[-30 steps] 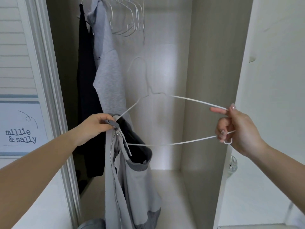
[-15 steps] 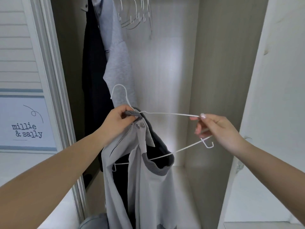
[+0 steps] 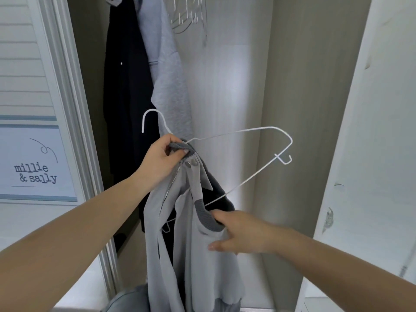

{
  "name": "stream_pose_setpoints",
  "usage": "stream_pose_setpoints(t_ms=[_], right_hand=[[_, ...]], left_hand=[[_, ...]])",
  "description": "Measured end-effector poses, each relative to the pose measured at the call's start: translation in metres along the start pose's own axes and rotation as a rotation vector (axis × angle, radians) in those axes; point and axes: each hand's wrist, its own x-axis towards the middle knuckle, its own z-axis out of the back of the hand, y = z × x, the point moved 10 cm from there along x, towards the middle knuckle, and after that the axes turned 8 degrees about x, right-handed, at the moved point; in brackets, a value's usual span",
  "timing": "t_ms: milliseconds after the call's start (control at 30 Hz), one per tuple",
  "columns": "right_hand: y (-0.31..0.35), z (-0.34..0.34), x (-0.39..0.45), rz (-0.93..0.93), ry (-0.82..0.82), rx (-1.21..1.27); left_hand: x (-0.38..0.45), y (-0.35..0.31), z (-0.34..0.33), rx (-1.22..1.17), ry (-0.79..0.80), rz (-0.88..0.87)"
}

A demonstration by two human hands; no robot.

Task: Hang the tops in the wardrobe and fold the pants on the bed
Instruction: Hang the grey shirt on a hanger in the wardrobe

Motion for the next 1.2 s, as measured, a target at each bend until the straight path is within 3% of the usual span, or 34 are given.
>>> stream_pose_setpoints(t_ms=[133, 267, 433, 533, 633, 767, 867, 1000, 1133, 1200], right_hand=[[-0.013, -0.022, 0.016, -0.077, 0.128, 0.150], [-0.044, 0.020, 0.013, -0.172, 0.049, -0.111], [-0.052, 0.073, 0.002, -0.158, 0.028, -0.331], [-0.044, 0.106, 0.001, -0.122, -0.080, -0.526], [-0.038, 0.121, -0.002, -0.090, -0.166, -0.524], [-0.027, 0.111, 0.007, -0.040, -0.154, -0.531], [-0.019, 0.111, 0.014, -0.002, -0.180, -0.537], [-0.018, 0.111, 0.018, 0.019, -0.183, -0.576], [-0.025, 0.115, 0.016, 0.003, -0.169, -0.586], [-0.027, 0.118, 0.015, -0.002, -0.168, -0.571]], left_hand=[[-0.002, -0.003, 0.010, -0.069, -0.012, -0.041], [-0.011, 0.015, 0.024, 0.011, 0.039, -0.031], [-0.021, 0.032, 0.029, 0.139, 0.060, -0.041], [-0.018, 0.035, 0.035, 0.151, 0.029, -0.040], [-0.016, 0.044, 0.042, 0.086, -0.062, 0.019], [-0.014, 0.059, 0.042, -0.277, -0.249, 0.180], [-0.015, 0.070, 0.042, -0.387, -0.414, 0.263], [-0.021, 0.076, 0.040, -0.223, -0.547, 0.270], [-0.017, 0.071, 0.036, 0.173, -0.417, 0.112], [-0.020, 0.079, 0.036, 0.250, -0.384, 0.101]])
